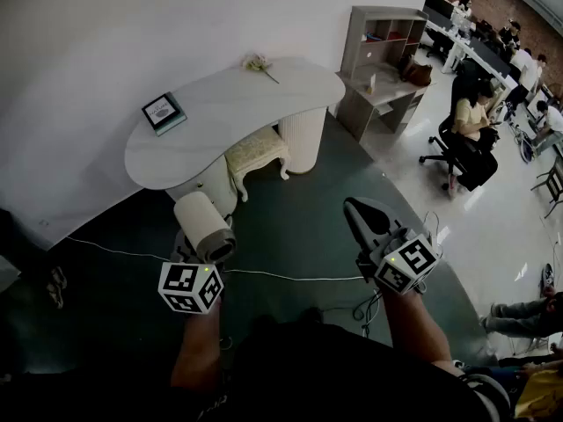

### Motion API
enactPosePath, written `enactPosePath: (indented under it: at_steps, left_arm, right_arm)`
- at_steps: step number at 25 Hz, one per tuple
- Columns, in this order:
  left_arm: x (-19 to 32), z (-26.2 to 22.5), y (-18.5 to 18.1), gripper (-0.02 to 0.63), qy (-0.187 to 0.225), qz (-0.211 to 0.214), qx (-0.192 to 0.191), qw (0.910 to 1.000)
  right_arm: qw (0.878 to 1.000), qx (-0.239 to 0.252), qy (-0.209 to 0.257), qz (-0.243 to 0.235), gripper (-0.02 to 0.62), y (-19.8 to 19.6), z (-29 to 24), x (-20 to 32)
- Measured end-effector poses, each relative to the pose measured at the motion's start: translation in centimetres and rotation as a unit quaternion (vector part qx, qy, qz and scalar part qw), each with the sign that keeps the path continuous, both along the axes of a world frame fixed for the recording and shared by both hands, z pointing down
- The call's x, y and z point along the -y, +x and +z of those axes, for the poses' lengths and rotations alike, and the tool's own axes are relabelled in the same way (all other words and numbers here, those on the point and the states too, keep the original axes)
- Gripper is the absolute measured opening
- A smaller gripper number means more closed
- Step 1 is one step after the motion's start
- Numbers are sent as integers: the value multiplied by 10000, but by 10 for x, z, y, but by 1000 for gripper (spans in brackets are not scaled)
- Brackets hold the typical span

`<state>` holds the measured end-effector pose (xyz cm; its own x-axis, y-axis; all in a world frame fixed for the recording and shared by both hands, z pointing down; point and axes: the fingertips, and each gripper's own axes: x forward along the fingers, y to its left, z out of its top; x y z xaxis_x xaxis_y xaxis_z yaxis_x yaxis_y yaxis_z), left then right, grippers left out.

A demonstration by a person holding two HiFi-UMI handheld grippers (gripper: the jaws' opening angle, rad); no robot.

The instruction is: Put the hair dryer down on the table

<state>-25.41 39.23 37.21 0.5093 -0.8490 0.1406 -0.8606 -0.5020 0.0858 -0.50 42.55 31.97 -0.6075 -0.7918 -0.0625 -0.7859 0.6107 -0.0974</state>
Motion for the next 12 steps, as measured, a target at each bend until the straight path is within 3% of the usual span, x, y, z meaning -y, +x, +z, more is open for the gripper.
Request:
enactPosePath:
  at_steps: [12]
  left_arm:
    - [5, 6, 11, 193, -54, 98, 44, 9999]
  right_arm:
    - [9999, -95, -32, 75, 3, 13, 9, -6]
